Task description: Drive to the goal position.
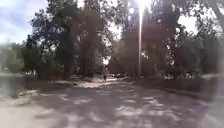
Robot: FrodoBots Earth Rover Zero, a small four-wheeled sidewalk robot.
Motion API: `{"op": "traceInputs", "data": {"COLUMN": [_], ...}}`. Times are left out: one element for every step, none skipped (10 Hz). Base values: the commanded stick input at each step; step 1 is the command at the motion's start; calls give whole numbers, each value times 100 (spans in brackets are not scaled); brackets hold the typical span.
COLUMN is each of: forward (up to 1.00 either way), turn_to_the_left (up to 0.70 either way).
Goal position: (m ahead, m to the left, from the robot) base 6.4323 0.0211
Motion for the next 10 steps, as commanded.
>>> {"op": "traceInputs", "data": {"forward": [70,70,70,70,70,70,70,70,70,70], "turn_to_the_left": [0,0,0,0,0,6,29,35,35,25]}}
